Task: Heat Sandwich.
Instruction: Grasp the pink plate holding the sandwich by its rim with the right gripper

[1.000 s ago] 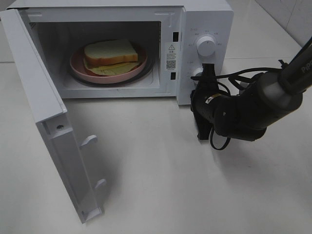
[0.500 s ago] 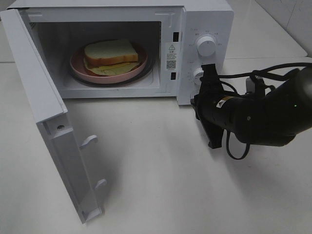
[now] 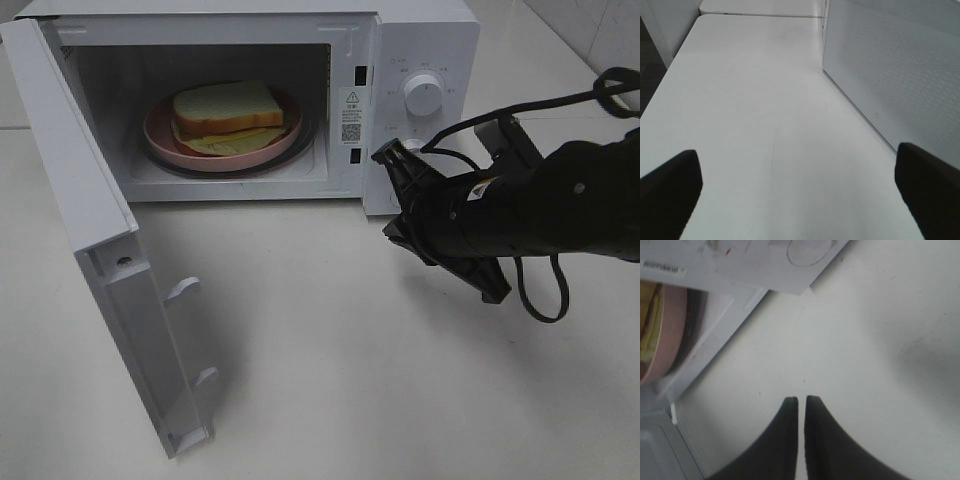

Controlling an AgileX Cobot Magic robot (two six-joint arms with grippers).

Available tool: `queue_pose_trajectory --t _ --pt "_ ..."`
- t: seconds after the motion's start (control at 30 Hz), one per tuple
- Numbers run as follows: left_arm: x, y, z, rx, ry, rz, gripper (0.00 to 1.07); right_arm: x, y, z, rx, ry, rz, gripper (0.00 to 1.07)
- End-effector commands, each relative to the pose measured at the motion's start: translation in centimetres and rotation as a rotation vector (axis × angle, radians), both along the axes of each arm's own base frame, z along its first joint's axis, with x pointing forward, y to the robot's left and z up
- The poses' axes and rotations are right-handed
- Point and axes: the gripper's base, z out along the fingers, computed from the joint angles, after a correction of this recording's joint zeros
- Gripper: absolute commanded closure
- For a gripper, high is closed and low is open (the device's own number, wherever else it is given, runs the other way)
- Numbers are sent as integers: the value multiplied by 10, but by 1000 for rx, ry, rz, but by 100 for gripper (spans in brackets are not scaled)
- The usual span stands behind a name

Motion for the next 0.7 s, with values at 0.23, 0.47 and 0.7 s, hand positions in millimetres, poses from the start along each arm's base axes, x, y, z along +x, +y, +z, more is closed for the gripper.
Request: queue_pose_trajectory --t 0.23,0.47,0.7 --pt "-2 0 0 -4 -24 -9 6 -23 -3 28 -289 -96 470 97" --pt "-2 0 0 -4 -24 -9 6 -42 -2 46 -427 -115 842 94" --pt "-2 0 0 -4 -24 -9 6 -42 3 61 -496 -135 1040 92"
